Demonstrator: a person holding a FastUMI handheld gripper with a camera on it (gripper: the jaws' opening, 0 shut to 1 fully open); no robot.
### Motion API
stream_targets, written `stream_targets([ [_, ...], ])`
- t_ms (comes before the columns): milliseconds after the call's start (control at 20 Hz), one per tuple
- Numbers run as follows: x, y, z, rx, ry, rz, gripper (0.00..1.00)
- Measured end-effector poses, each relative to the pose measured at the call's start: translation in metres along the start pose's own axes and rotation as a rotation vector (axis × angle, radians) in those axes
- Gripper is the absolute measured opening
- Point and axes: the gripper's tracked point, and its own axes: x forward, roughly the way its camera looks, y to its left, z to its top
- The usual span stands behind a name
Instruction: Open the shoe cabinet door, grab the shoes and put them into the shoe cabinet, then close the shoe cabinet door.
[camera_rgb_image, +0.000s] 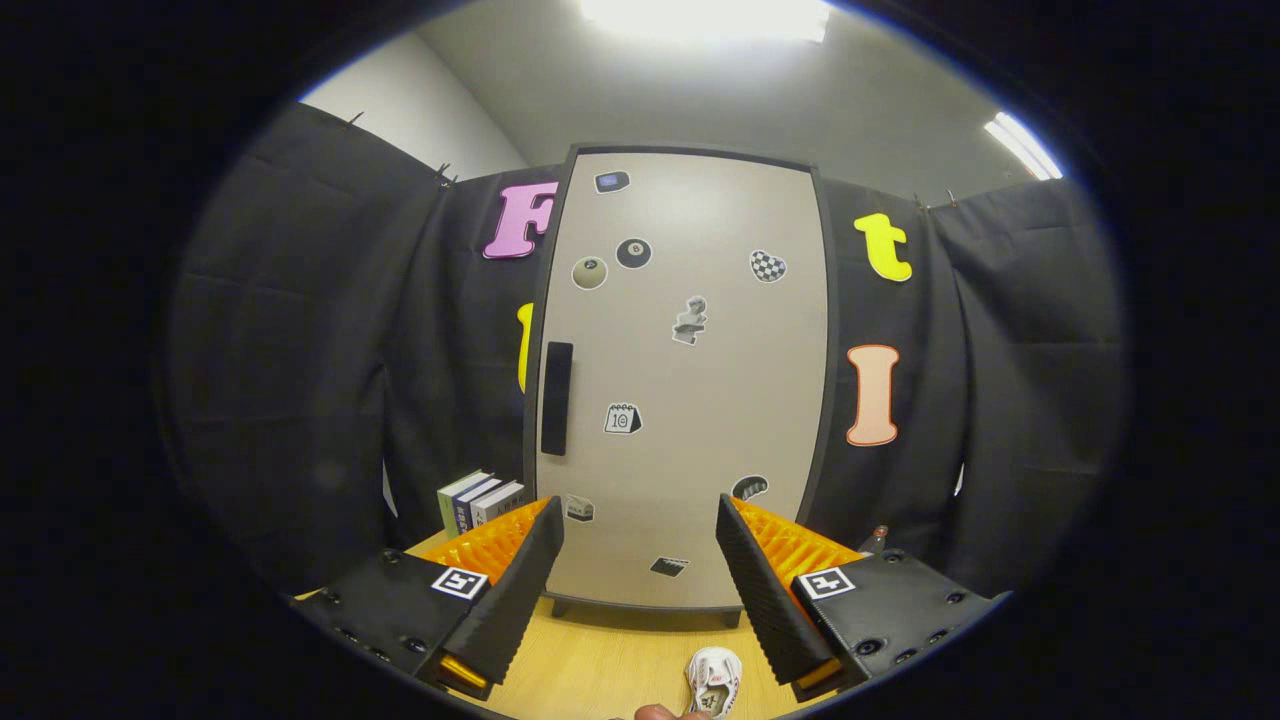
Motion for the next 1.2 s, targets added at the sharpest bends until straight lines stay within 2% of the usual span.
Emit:
stream_targets([
  [800, -0.002, 0.006, 0.012, 0.003, 0.012, -0.015, 0.96],
  [1200, 0.029, 0.026, 0.020, 0.019, 0.032, 0.002, 0.97],
])
